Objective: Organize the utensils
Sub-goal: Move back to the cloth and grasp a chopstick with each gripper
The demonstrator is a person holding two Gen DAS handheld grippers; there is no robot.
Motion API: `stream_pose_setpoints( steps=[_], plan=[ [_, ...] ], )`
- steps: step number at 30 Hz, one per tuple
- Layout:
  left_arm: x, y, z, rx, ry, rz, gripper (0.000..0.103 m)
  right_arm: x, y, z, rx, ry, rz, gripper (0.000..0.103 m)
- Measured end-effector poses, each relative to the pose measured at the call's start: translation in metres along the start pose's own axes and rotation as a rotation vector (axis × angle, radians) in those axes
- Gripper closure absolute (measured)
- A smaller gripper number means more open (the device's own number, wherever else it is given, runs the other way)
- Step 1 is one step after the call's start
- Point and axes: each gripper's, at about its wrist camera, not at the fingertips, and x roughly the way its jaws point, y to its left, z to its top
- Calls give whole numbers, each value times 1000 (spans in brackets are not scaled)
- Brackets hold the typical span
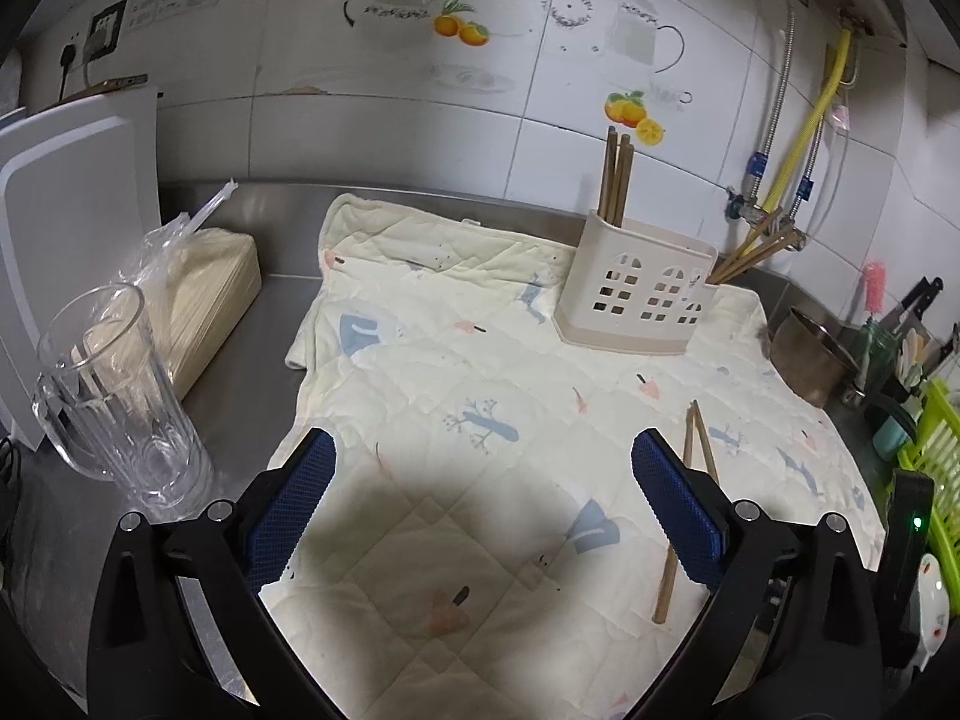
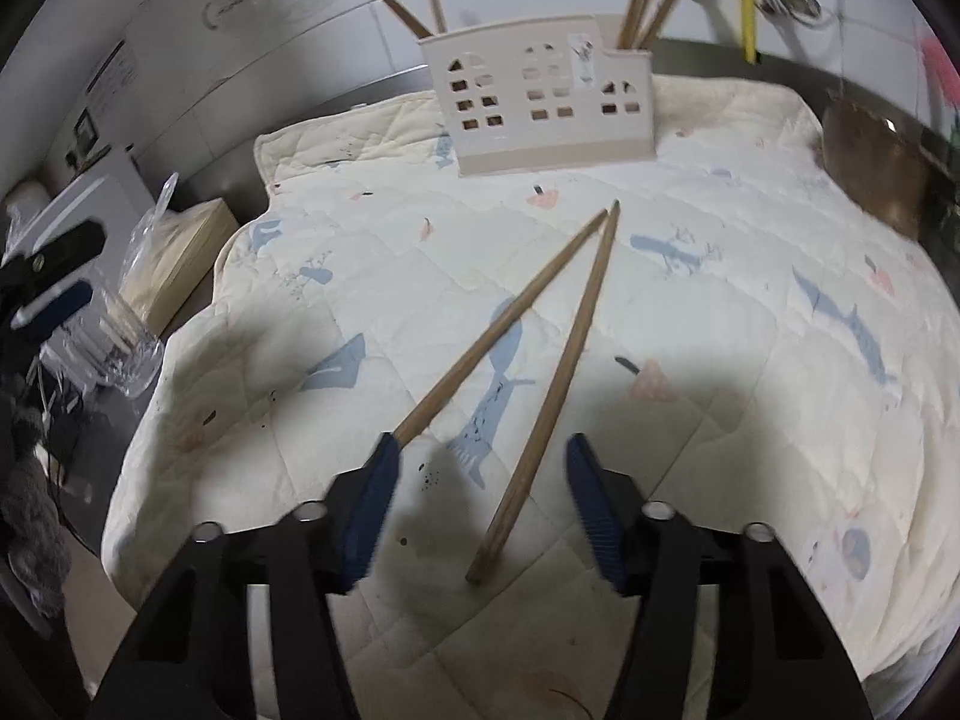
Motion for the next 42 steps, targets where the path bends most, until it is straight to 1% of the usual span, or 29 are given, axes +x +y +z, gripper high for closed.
stream_pose_setpoints(
  steps=[2,4,6,12,16,17,22,25,31,38,40,42],
  plan=[
    [1,2,-2,-4,5,-2,5,2,-3,0,32,9,8,64],
    [2,4,-4,-11,11,-5,5,4,-6,1,53,11,-3,66],
    [3,5,-5,-15,15,-6,5,7,-7,1,66,16,-23,70],
    [6,6,-11,-15,31,-7,5,13,-11,4,107,17,-47,81],
    [8,5,-13,-18,38,-7,5,17,-8,3,110,9,-93,88],
    [9,4,-13,-18,39,-8,5,17,-8,3,108,4,-111,92],
    [8,-2,-16,-2,43,-19,5,18,-3,0,85,-17,-155,94],
    [9,-6,-19,4,48,-23,5,16,-6,-1,95,-19,-149,94],
    [11,-19,-24,18,60,-51,5,18,-2,-3,82,-29,-168,94],
    [17,-37,-37,49,95,-93,6,9,-9,-4,95,-53,-133,97],
    [20,-43,-42,54,115,-118,7,4,-10,-3,93,-66,-125,97],
    [22,-52,-48,70,131,-143,9,-3,-11,-2,81,-89,-127,97]
  ],
)
